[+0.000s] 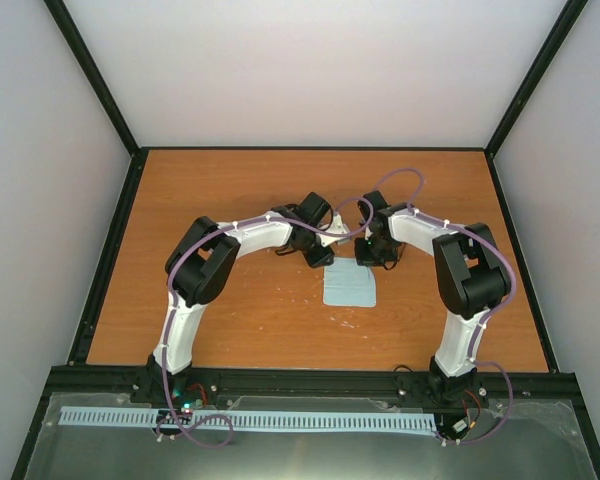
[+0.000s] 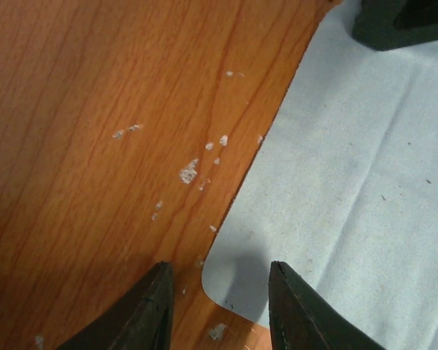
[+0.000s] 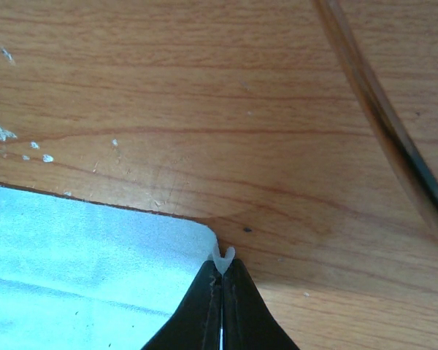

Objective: Organize the sunglasses
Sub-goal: Fold the glasses cleaning cloth at the center of the board.

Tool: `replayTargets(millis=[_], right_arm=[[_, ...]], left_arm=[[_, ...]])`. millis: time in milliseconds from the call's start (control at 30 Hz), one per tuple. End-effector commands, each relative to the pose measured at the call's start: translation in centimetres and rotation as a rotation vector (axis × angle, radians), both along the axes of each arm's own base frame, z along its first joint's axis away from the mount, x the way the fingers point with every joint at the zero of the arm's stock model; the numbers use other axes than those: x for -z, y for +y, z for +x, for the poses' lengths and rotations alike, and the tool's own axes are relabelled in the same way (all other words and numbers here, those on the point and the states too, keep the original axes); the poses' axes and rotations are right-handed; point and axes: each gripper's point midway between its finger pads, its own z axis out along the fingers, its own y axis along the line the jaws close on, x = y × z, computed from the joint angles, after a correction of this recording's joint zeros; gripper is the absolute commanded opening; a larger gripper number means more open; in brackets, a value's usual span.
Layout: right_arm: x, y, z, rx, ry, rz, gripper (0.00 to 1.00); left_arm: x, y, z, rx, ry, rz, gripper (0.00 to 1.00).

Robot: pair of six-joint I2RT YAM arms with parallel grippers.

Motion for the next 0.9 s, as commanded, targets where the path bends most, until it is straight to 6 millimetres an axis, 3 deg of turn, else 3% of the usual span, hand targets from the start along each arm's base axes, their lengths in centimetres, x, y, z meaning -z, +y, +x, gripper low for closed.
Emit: replayTargets(millis=[0, 567, 667, 867], right_arm=[[0.7, -1.2, -1.0, 0.024, 0.024, -0.050, 0.03], [0.0, -1.0, -0.7, 0.048, 0.005, -0.029, 0.03], [-0.1, -1.1, -1.0, 0.053, 0.003, -0.027, 0.03], [-0.5, -1.2, -1.2, 0.066, -0.011, -0.022, 0.03]], left_arm=[[1.2, 0.3, 0.6, -0.020, 0.015, 0.009, 0.36], [1.2, 0.7, -1.6, 0.013, 0.090, -0.006, 0.11], [1.1, 0.7, -2.0, 0.017, 0.103, -0.011, 0.01], [0.5, 0.8, -2.0, 0.017, 0.093, -0.016, 0.01]])
